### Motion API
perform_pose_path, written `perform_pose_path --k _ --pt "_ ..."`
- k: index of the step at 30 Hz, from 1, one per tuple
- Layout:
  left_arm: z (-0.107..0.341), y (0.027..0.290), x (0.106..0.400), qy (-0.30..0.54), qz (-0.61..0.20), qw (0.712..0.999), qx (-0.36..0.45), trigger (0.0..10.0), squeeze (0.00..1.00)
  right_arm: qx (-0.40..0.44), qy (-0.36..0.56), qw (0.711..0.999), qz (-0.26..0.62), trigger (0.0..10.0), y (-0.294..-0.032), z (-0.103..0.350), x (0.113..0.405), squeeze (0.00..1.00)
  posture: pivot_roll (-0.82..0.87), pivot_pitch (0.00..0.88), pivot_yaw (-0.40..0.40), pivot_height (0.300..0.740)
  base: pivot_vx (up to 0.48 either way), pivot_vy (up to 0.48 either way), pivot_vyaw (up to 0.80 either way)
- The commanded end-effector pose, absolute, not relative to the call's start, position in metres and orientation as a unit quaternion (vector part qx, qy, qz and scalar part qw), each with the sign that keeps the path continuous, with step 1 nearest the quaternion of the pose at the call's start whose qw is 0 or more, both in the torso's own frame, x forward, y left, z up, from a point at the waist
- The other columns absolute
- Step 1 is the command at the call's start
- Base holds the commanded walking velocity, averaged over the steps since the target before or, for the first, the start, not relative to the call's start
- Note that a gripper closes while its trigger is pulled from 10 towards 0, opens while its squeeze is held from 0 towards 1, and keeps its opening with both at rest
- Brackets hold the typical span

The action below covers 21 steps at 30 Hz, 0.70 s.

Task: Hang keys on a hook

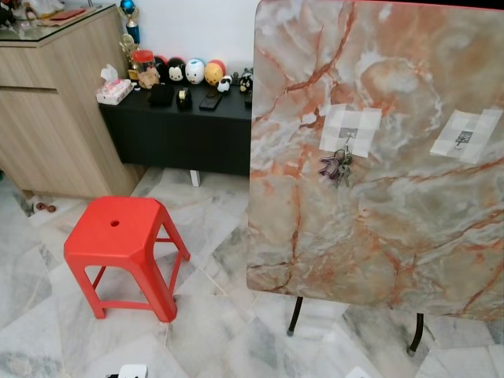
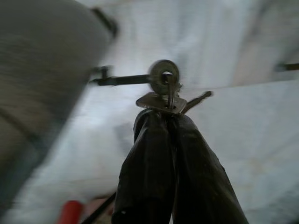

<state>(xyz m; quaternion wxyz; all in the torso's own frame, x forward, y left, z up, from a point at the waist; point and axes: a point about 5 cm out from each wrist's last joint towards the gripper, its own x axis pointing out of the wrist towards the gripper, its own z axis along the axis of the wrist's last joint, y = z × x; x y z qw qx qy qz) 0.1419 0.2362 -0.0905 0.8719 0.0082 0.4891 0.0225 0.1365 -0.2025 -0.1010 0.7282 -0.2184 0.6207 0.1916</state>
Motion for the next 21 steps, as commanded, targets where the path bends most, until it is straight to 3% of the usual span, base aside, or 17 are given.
perform_pose_path --k 1,5,7,9,15,17,21 --pt "-0.093 0.236 0.137 0.5 0.022 0.866 0.006 10.0 0.0 -0.171 0.627 0.73 0.211 10.0 -0.193 -0.101 0.138 0.0 -0.01 0.0 -0.06 0.74 0.0 0.0 0.0" --pt "-0.093 0.236 0.137 0.499 0.022 0.866 0.006 10.0 0.0 -0.14 0.625 0.737 0.217 10.0 -0.19 -0.099 0.143 0.0 -0.02 0.0 -0.059 0.74 0.0 0.0 0.0" --pt "-0.093 0.236 0.137 0.5 0.022 0.866 0.006 10.0 0.0 -0.151 0.618 0.751 0.175 10.0 -0.198 -0.097 0.148 0.0 -0.02 0.0 -0.06 0.74 0.0 0.0 0.0" --pt "-0.093 0.236 0.136 0.5 0.022 0.866 0.006 10.0 0.0 -0.075 0.601 0.794 0.05 10.0 -0.209 -0.093 0.156 0.0 -0.02 0.0 -0.062 0.74 0.0 0.0 0.0" --pt "-0.093 0.236 0.136 0.5 0.022 0.866 0.005 10.0 0.0 0.034 0.587 0.808 -0.04 10.0 -0.212 -0.095 0.15 0.0 -0.01 0.0 -0.063 0.74 0.0 0.0 0.0" --pt "-0.093 0.236 0.136 0.499 0.023 0.866 0.005 10.0 0.0 0.039 0.573 0.817 -0.056 10.0 -0.214 -0.094 0.153 0.0 -0.01 0.0 -0.062 0.74 0.0 0.0 0.0" --pt "-0.093 0.236 0.136 0.499 0.024 0.866 0.008 10.0 0.0 0.013 0.496 0.862 -0.101 10.0 -0.227 -0.081 0.177 0.0 -0.02 0.0 -0.058 0.74 0.0 0.0 0.0"
